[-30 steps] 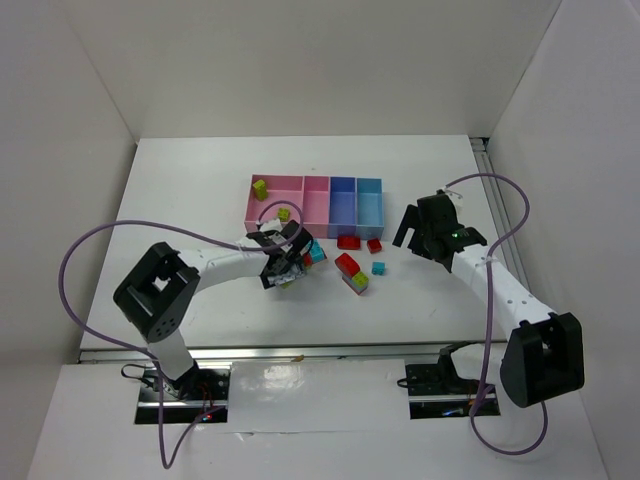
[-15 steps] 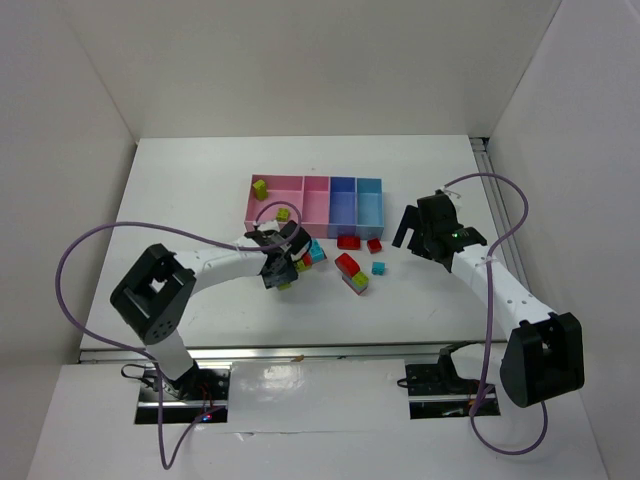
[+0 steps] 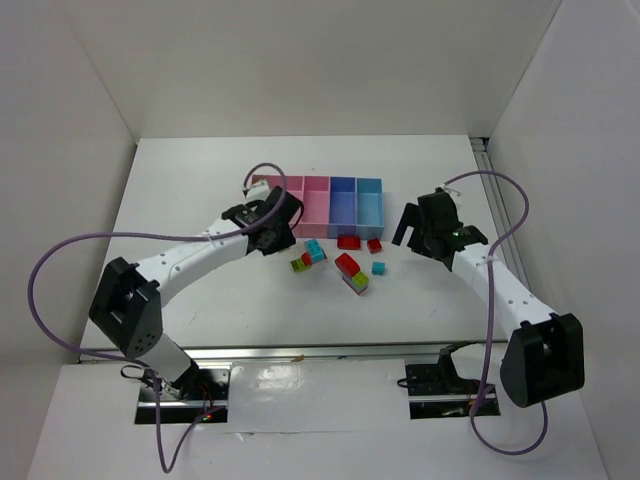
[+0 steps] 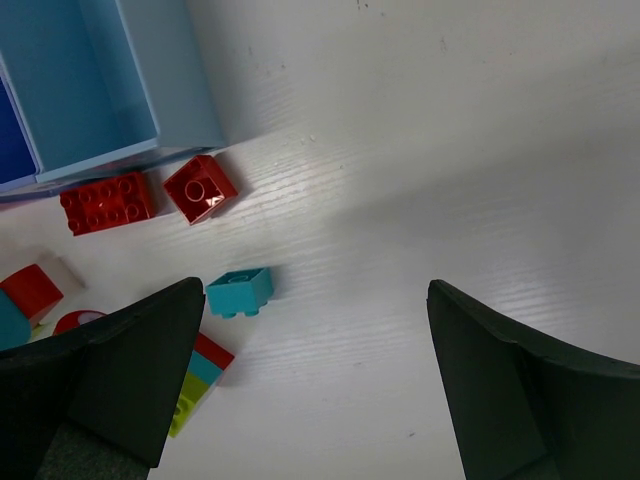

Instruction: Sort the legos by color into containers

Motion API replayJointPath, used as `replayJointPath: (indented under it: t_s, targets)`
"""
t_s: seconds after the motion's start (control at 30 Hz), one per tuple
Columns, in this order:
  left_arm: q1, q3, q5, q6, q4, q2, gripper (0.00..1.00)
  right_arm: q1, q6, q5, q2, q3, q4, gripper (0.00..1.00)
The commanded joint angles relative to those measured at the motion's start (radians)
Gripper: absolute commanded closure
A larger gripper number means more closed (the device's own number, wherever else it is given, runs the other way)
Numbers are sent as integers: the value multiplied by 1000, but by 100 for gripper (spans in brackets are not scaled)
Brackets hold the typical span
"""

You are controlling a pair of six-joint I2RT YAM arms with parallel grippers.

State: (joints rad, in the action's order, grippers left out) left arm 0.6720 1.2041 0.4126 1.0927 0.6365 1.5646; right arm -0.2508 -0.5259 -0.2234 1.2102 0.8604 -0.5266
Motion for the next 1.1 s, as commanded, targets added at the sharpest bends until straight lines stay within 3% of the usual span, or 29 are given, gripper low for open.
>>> replayJointPath:
  t_s: [0.0, 0.37, 0.43, 0.53, 0.6, 0.63, 0.8, 0.87, 0.97, 1.07]
  targets:
    - [-44, 131, 46, -89, -12, 32, 59, -5, 10, -22, -29, 52, -16, 0]
    - [-201, 406, -43, -177, -92, 274, 60, -5, 10, -106, -20, 74, -44, 0]
    - [-212, 443, -43, -200, -101, 319, 56, -5, 20, -117, -11, 83, -55, 0]
    - [-221, 498, -43, -243, -127, 363, 35, -5, 20, -117, -1, 83, -55, 0]
    - [-247, 535, -93, -283, -127, 413, 9, -5, 20, -117, -1, 83, -55, 0]
    - [-247, 573, -122, -306, -107, 425, 7, -5, 20, -126, -1, 83, -46, 0]
    - [-188, 497, -118, -402, -126, 321, 13, -5, 20, -148, -11, 63, -46, 0]
    - [-152, 389, -118, -425, -142, 258, 17, -5, 9, -148, -11, 54, -36, 0]
    - [-94, 239, -185, -441, -190, 151, 17, -5, 0, -108, -20, 20, -16, 0]
    - [-54, 170, -241, -400, -190, 118, 10, -5, 0, -79, -20, 9, 5, 0]
